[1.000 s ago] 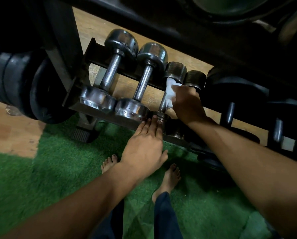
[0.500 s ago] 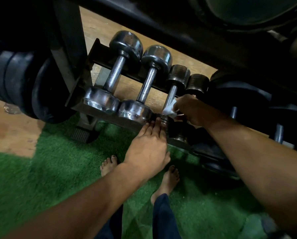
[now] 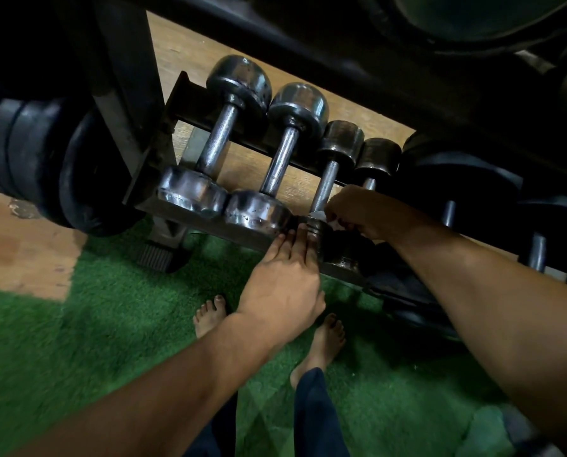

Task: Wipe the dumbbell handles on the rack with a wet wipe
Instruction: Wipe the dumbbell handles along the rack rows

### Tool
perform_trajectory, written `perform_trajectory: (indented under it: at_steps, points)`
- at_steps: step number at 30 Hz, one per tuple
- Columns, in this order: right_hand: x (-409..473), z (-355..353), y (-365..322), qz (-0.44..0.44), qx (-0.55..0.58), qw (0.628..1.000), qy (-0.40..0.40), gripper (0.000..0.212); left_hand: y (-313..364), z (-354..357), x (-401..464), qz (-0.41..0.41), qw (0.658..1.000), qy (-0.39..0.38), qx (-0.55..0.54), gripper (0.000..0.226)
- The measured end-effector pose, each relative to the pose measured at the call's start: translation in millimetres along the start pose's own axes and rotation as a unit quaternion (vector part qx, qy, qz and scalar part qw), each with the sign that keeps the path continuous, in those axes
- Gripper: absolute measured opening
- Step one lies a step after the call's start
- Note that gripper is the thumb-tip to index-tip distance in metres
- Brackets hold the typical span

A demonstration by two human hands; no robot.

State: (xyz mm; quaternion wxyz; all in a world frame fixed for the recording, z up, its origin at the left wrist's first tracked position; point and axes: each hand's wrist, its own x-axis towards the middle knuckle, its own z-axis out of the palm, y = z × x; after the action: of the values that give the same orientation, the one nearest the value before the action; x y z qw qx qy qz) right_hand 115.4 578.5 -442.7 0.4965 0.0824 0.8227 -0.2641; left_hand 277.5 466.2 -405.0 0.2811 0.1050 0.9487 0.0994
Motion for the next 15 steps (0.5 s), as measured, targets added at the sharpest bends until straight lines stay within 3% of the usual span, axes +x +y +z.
perform_trajectory:
  at_steps: [3,8,12,15]
  points:
    - [4.7,-4.2,0.4,-0.028,-0.104,0.994,-0.006,0.018,0.0,0.6,-0.1,-0.001,1.000,0.001,-0.001,0.086]
    - [-5.3,-21.1,-0.5,-0.039,-0.051,0.998,-0.010,0.010,0.3,0.2,-0.8,0.000,1.000,0.002,0.001,0.089]
    - [-14.1,-32.2,2.0,-0.115,0.010,0.993,0.002,0.008,-0.6,0.6,-1.2,-0.001,1.000,0.011,-0.013,0.088]
    - [-21.2,-42.0,4.8,-0.153,-0.028,0.987,0.036,0.009,0.0,3.9,-4.5,0.001,1.000,0.006,-0.027,0.091]
